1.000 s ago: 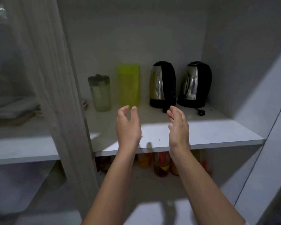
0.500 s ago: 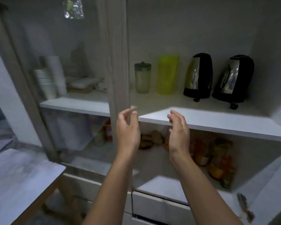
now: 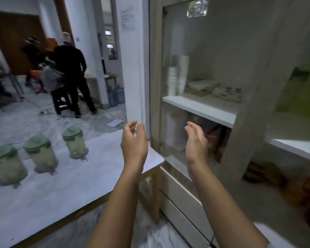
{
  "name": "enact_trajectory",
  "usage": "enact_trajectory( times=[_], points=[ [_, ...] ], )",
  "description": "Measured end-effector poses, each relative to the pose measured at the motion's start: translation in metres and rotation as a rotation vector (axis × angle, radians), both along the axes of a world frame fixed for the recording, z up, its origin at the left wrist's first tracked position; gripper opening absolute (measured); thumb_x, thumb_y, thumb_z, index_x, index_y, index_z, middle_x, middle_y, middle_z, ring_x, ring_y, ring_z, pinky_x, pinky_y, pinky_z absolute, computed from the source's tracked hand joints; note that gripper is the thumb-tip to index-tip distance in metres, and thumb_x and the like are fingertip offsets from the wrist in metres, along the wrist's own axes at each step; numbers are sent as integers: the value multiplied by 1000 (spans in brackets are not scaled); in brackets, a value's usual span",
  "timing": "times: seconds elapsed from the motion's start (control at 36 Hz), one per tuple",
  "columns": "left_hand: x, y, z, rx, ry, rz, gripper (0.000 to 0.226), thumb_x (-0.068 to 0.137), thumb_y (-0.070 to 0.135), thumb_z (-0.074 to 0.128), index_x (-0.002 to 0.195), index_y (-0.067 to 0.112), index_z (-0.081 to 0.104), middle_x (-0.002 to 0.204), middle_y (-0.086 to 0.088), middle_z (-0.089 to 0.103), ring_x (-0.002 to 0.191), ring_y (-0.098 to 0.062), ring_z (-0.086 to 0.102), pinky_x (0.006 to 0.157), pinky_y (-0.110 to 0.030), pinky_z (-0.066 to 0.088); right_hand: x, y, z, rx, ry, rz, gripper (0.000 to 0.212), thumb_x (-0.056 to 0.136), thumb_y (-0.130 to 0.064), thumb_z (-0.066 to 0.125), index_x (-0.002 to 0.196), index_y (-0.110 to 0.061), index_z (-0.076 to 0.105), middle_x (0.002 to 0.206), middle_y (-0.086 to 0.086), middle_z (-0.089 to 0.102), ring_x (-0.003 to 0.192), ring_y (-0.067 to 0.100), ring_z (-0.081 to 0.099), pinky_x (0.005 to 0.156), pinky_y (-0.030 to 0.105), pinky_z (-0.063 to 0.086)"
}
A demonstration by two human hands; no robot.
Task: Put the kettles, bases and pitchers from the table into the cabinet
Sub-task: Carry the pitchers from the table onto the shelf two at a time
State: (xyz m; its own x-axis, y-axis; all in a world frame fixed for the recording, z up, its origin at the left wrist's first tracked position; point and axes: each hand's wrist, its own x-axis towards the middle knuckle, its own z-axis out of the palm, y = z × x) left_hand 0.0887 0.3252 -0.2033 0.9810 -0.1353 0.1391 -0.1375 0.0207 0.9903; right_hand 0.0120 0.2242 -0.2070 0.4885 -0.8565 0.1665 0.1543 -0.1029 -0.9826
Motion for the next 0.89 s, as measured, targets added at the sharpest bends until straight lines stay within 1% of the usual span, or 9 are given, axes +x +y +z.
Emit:
enact_trajectory(
  times=[0.08,0.17,0.33,0.44,0.53,0.67,0.81,0.86,0.89],
  points=[
    [40,31,-4,-2,15,96,26,95,37,45,118,25,50,126,2,54,111,-16,49,88,-30,38,47,25,-4,-8,23,76,33,96,-27,43,125,-21,55,110,-10,53,101,6,48,84,21,34],
    [85,62,-7,-10,23,181,32,95,36,46,123,21,50,128,-2,54,108,-17,49,88,-31,38,97,53,-6,-3,56,158,33,95,-30,43,126,-23,55,111,-10,52,105,9,47,87,26,35],
    [166,124,-11,21,35,332,37,95,35,46,126,16,50,124,-3,55,99,-17,49,81,-30,37,186,97,-10,4,103,322,19,94,-28,45,111,-27,54,93,-17,53,87,5,48,76,23,36],
    [220,163,-21,41,46,413,36,94,34,47,125,14,50,117,-2,54,100,-19,50,79,-29,34,245,129,-23,10,152,413,35,93,-28,46,128,-21,50,112,-7,52,94,10,48,81,26,34],
    [250,187,-33,83,97,454,37,94,35,47,125,14,48,113,2,52,97,-18,49,78,-29,32,280,145,-39,28,202,477,40,91,-28,49,131,-22,47,121,-3,53,94,12,49,80,28,36],
    [293,216,-66,110,215,529,36,90,34,48,119,13,53,115,-7,60,95,-26,54,76,-31,38,329,163,-68,41,318,530,44,89,-28,55,131,-20,46,130,0,54,99,15,50,87,30,41],
    [329,229,-95,130,339,551,37,92,32,47,120,9,50,105,-8,55,85,-22,48,73,-29,36,372,170,-98,50,443,572,47,88,-28,56,132,-18,45,133,2,51,98,17,49,76,27,38],
    [342,229,-106,160,385,559,30,91,31,48,107,6,51,108,-23,58,70,-22,45,64,-34,37,390,169,-108,44,493,588,48,88,-28,56,133,-18,44,134,2,50,96,17,48,69,25,38],
    [349,228,-112,174,401,573,29,91,30,48,101,3,50,115,-31,56,67,-26,45,65,-42,39,400,168,-113,39,514,596,49,88,-28,56,133,-18,43,135,2,50,96,17,48,67,24,38]
  ],
)
